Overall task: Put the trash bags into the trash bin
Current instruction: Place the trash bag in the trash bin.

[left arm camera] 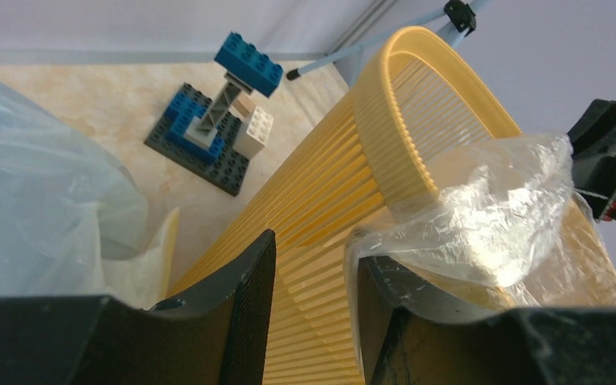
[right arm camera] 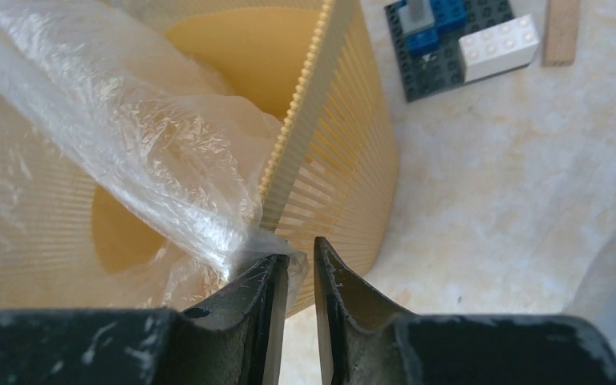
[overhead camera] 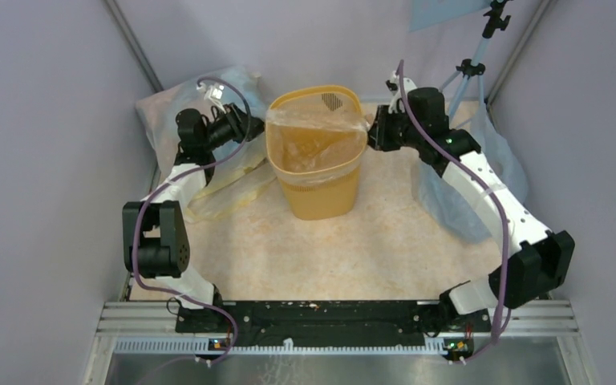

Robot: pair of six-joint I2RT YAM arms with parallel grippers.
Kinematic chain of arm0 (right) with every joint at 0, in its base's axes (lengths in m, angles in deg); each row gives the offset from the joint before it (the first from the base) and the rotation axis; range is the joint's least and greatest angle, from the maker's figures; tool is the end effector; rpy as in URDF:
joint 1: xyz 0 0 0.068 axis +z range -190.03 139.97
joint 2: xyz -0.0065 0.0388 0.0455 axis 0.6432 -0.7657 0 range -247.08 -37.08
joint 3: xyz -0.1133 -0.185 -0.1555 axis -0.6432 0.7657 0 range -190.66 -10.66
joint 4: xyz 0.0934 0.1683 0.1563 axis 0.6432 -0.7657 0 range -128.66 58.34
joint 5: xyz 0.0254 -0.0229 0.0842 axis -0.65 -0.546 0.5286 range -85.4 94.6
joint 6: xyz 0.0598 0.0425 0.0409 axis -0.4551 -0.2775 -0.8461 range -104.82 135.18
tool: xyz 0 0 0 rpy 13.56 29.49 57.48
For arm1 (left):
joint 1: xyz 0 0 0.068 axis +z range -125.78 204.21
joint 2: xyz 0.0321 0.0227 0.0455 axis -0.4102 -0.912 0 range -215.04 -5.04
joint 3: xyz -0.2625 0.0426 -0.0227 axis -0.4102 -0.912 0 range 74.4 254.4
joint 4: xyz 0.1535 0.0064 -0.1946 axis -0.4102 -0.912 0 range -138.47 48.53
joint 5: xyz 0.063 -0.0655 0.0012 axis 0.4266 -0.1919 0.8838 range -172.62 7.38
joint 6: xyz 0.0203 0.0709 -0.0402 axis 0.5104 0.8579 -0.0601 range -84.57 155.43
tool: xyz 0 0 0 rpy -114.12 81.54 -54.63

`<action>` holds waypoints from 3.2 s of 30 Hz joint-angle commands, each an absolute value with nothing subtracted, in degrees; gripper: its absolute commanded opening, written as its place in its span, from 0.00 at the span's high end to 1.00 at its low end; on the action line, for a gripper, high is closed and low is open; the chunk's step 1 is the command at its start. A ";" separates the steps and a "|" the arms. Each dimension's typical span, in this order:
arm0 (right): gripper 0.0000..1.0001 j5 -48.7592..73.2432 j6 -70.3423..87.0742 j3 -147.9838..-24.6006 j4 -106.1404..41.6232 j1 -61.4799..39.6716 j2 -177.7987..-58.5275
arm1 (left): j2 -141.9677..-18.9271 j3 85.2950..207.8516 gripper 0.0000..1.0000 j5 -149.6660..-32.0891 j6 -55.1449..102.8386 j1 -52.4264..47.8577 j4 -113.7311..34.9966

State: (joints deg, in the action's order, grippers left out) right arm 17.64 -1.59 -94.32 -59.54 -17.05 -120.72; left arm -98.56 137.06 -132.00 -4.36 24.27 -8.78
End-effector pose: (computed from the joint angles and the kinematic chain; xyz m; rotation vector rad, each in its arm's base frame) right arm 0.3164 0.1522 0.3619 -0.2588 2.0938 0.6575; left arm 0.3863 -0.0556 0.3080 0.1603 1.6736 -1.1895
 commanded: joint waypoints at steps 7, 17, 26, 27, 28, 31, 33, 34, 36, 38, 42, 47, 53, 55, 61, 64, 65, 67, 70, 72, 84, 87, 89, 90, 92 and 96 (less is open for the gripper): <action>0.75 14.79 -5.21 -87.49 -59.80 -9.80 -108.24 | -90.00 136.00 0.49 -137.33 1.49 22.01 -19.53; 0.54 7.16 -0.99 -87.21 -60.12 -9.88 -107.73 | -91.77 144.16 0.45 -131.74 8.46 22.04 -31.53; 0.74 6.00 2.67 -87.84 -59.23 -9.88 -105.69 | -89.22 148.99 0.25 -125.33 15.32 22.17 -47.45; 0.79 6.19 2.96 -88.07 -59.08 -9.88 -105.45 | -88.73 149.16 0.24 -124.65 15.64 22.25 -48.65; 0.83 6.56 3.22 -88.23 -58.97 -9.86 -105.36 | -88.29 149.46 0.23 -124.06 16.03 22.39 -49.98; 0.96 7.61 3.14 -88.60 -58.81 -9.88 -105.29 | -87.11 150.53 0.19 -123.73 17.63 22.79 -53.59; 1.00 8.03 2.83 -88.67 -58.65 -9.88 -105.32 | -86.25 151.09 0.18 -123.73 18.53 23.17 -55.61; 1.00 8.04 2.54 -88.66 -58.71 -9.88 -105.33 | -85.66 151.20 0.17 -123.88 18.92 23.26 -56.30; 1.00 7.75 1.99 -88.39 -58.83 -9.89 -105.44 | -84.24 151.01 0.15 -123.85 19.44 23.55 -57.26; 1.00 6.98 1.29 -88.19 -59.08 -9.88 -105.74 | -82.93 150.50 0.14 -124.49 19.75 23.81 -57.85; 1.00 5.76 0.23 -87.77 -59.14 -9.88 -106.07 | -81.31 150.19 0.14 -126.98 20.35 24.59 -59.80; 1.00 4.78 -0.54 -87.49 -58.75 -9.88 -106.08 | -79.33 151.09 0.12 -123.63 22.31 25.71 -66.28; 1.00 4.78 -0.61 -87.31 -58.54 -9.86 -106.55 | -75.44 149.03 0.05 -120.98 22.03 25.71 -68.09; 1.00 5.00 -0.60 -87.25 -58.41 -9.88 -106.69 | -74.29 148.78 0.08 -120.91 21.66 25.71 -68.45; 1.00 5.61 -0.66 -87.14 -58.36 -9.88 -106.69 | -69.35 146.76 0.19 -126.58 16.01 25.71 -66.98; 1.00 5.78 -0.72 -86.90 -58.22 -9.88 -106.70 | -69.12 145.49 0.20 -131.22 11.63 25.44 -65.19; 1.00 5.87 -0.76 -86.68 -58.05 -9.87 -106.69 | -69.50 145.63 0.22 -131.29 11.16 25.25 -65.50; 1.00 6.19 -0.88 -86.39 -57.73 -9.87 -106.69 | -70.37 146.28 0.23 -129.67 11.08 25.09 -66.77; 1.00 6.77 -1.09 -85.81 -57.19 -9.88 -106.44 | -71.44 146.38 0.26 -128.58 10.31 24.97 -66.67; 1.00 6.90 -1.14 -85.56 -56.99 -9.88 -106.34 | -72.35 146.05 0.30 -128.58 9.38 24.56 -65.43; 1.00 7.41 -0.62 -84.64 -57.76 -9.88 -105.30 | -80.75 151.14 0.47 -120.17 9.92 15.72 -66.08; 1.00 8.37 -0.65 -84.04 -57.78 -9.84 -104.75 | -82.57 154.00 0.61 -117.34 12.58 15.02 -69.40; 1.00 9.76 -0.41 -83.94 -58.22 -9.88 -104.48 | -83.42 156.25 0.71 -116.23 14.56 14.77 -71.39; 1.00 10.29 -0.08 -84.60 -59.10 -9.88 -104.41 | -84.06 158.53 0.75 -115.48 16.03 14.66 -73.03; 0.93 10.78 1.14 -85.90 -61.60 -9.85 -104.44 | -85.78 162.28 0.80 -114.49 19.57 14.41 -77.23; 0.71 7.94 3.15 -87.66 -64.95 -9.88 -102.85 | -89.84 172.29 0.86 -112.84 26.63 13.98 -86.66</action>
